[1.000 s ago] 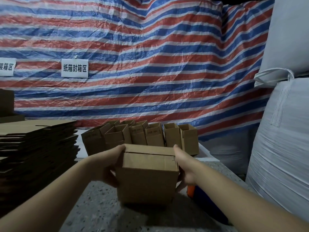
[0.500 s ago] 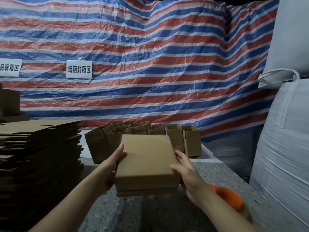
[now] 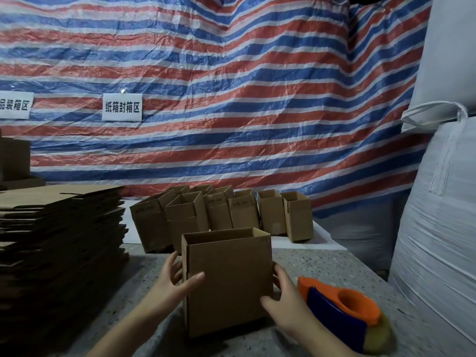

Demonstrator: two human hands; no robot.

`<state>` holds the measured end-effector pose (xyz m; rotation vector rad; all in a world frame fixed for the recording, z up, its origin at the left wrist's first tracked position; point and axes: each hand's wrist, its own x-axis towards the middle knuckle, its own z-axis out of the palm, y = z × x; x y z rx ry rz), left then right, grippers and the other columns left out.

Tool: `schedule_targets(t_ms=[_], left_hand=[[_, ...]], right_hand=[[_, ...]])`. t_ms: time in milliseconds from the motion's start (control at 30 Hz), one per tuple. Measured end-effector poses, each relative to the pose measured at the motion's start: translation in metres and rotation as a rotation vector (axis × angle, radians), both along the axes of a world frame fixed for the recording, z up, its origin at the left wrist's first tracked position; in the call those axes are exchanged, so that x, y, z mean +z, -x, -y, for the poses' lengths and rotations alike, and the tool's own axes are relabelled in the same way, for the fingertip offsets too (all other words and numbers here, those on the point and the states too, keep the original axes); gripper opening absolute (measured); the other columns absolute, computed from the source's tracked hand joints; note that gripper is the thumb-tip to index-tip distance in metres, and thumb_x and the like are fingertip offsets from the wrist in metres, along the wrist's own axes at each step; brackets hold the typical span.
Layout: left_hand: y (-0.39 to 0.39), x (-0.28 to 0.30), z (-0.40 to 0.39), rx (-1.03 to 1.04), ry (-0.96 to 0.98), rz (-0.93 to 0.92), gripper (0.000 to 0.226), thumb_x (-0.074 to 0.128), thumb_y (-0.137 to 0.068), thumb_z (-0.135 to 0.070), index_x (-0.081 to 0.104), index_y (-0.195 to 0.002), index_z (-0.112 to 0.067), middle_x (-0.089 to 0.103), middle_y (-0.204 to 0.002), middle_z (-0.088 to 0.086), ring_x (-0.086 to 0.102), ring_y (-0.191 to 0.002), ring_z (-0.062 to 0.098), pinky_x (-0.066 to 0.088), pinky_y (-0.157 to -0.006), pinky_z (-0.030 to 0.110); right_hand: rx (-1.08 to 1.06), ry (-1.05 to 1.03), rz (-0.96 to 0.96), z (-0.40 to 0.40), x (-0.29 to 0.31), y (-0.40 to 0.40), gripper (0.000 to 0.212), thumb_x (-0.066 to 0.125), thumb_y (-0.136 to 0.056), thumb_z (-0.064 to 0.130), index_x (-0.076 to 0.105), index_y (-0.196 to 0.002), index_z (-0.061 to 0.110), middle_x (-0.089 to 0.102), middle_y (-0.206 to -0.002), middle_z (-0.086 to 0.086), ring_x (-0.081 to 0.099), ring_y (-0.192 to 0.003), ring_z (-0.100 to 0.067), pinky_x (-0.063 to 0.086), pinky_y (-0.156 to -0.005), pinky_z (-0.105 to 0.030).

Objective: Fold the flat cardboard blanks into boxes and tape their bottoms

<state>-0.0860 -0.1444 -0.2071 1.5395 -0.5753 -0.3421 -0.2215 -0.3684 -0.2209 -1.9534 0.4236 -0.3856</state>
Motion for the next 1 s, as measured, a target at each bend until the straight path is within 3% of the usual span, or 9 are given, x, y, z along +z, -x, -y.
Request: schedule_targets(t_ms=[133, 267, 367, 433, 567, 700, 800, 900, 1000], left_hand=[[0.003, -0.003, -0.005, -0.121, -0.054, 0.067, 0.151, 0.084, -0.034, -0.076, 0.000, -0.155, -0.041, 0.017, -0.163, -0.001, 0.028, -0.145, 0.022, 0.033, -0.111, 0.042], [0.003, -0.010, -0.009, -0.102, -0.058, 0.121, 0.155, 0.083, -0.033, -0.075, -0.002, -0.156, -0.037, 0.017, -0.163, 0.000, 0.029, -0.144, 0.020, 0.027, -0.116, 0.043], [0.007, -0.013, -0.012, -0.051, -0.036, 0.161, 0.156, 0.084, -0.031, -0.076, -0.001, -0.156, -0.038, 0.023, -0.161, -0.002, 0.035, -0.139, 0.018, 0.028, -0.116, 0.043], [0.010, -0.015, -0.012, -0.025, -0.018, 0.155, 0.154, 0.087, -0.033, -0.072, 0.002, -0.156, -0.036, 0.033, -0.154, -0.003, 0.042, -0.129, 0.014, 0.035, -0.110, 0.041], [0.011, -0.019, -0.003, -0.039, -0.017, 0.094, 0.105, 0.090, -0.051, -0.050, 0.040, -0.142, -0.032, 0.058, -0.124, -0.013, 0.056, -0.110, 0.005, 0.047, -0.083, 0.023], [0.011, -0.023, 0.007, -0.089, 0.034, 0.019, 0.080, 0.087, -0.060, -0.034, 0.043, -0.126, -0.043, 0.056, -0.125, -0.012, 0.056, -0.113, 0.009, 0.052, -0.088, 0.025], [0.012, -0.023, 0.015, -0.086, 0.095, 0.021, 0.070, 0.084, -0.066, -0.025, 0.042, -0.118, -0.047, 0.057, -0.118, -0.015, 0.057, -0.105, 0.003, 0.054, -0.068, 0.015], [0.010, -0.024, 0.029, -0.045, 0.095, 0.061, 0.061, 0.078, -0.078, -0.013, 0.045, -0.116, -0.047, 0.059, -0.115, -0.015, 0.060, -0.100, 0.000, 0.055, -0.068, 0.018], [0.002, -0.025, 0.043, 0.019, 0.065, 0.098, 0.055, 0.072, -0.086, -0.006, 0.046, -0.115, -0.045, 0.060, -0.112, -0.017, 0.062, -0.093, -0.005, 0.056, -0.066, 0.018]], right_hand=[[-0.177, 0.096, 0.000, -0.011, -0.004, -0.004, 0.076, 0.066, -0.095, 0.027, 0.022, -0.157, 0.026, 0.032, -0.159, 0.004, 0.036, -0.144, -0.020, 0.037, -0.117, -0.043], [-0.366, 0.269, -0.066, -0.025, 0.002, -0.006, 0.084, 0.065, -0.091, 0.051, 0.021, -0.156, 0.021, 0.028, -0.158, 0.002, 0.042, -0.139, -0.018, 0.042, -0.109, -0.034], [-0.387, 0.243, -0.087, -0.027, 0.008, -0.013, 0.075, 0.063, -0.093, 0.051, 0.026, -0.150, 0.019, 0.038, -0.151, -0.002, 0.049, -0.130, -0.019, 0.044, -0.096, -0.029], [-0.356, 0.182, -0.099, -0.030, 0.011, -0.019, 0.065, 0.057, -0.097, 0.049, 0.030, -0.148, 0.018, 0.043, -0.147, -0.003, 0.050, -0.128, -0.019, 0.043, -0.099, -0.031], [-0.271, 0.033, -0.133, -0.050, 0.007, -0.028, 0.069, 0.034, -0.102, 0.060, 0.021, -0.160, 0.025, 0.026, -0.163, -0.001, 0.028, -0.148, -0.022, 0.025, -0.119, -0.042], [-0.212, 0.040, -0.123, -0.064, -0.009, -0.027, 0.082, 0.030, -0.094, 0.074, 0.014, -0.161, 0.030, 0.019, -0.167, 0.003, 0.023, -0.151, -0.019, 0.017, -0.122, -0.038], [-0.116, 0.003, -0.028, -0.058, -0.012, -0.029, 0.085, 0.048, -0.086, 0.076, 0.029, -0.156, 0.031, 0.040, -0.154, 0.008, 0.040, -0.141, -0.014, 0.028, -0.117, -0.033], [-0.104, -0.020, 0.032, -0.050, -0.011, -0.038, 0.070, 0.063, -0.085, 0.065, 0.045, -0.144, 0.032, 0.055, -0.136, 0.009, 0.053, -0.123, -0.010, 0.043, -0.106, -0.028], [-0.137, -0.002, -0.005, -0.039, -0.011, -0.054, 0.046, 0.060, -0.090, 0.061, 0.056, -0.126, 0.032, 0.063, -0.116, 0.011, 0.059, -0.099, -0.002, 0.048, -0.077, -0.017]])
